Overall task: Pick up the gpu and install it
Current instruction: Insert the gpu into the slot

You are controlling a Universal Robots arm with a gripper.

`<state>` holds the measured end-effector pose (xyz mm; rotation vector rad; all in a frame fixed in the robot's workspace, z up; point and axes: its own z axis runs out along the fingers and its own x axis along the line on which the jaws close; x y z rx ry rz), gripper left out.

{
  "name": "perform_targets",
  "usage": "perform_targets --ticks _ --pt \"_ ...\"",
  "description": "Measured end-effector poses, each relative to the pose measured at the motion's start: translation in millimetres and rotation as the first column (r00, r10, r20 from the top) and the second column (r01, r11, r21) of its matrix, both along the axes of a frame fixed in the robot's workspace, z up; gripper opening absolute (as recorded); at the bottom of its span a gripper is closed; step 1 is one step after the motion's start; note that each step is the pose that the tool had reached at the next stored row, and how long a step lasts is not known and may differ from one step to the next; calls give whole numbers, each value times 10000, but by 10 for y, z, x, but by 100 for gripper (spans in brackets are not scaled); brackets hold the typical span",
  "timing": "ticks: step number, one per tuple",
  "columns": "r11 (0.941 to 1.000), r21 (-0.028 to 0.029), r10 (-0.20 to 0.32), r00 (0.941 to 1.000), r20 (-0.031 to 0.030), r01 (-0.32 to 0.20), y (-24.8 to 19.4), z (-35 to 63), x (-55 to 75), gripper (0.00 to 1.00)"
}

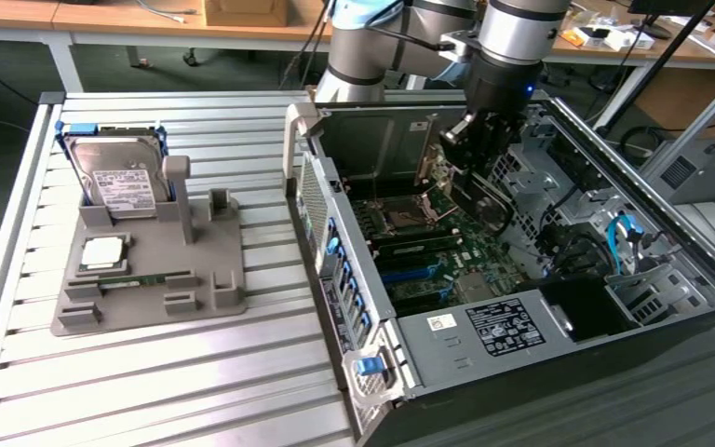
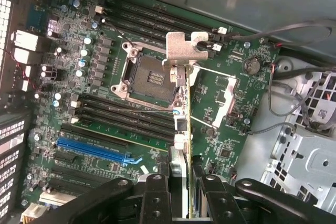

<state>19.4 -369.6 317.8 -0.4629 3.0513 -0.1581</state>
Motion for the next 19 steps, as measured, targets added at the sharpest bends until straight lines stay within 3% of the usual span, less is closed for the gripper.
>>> perform_targets --ticks 19 --pt "9940 0 1098 9940 0 -1098 0 0 0 27"
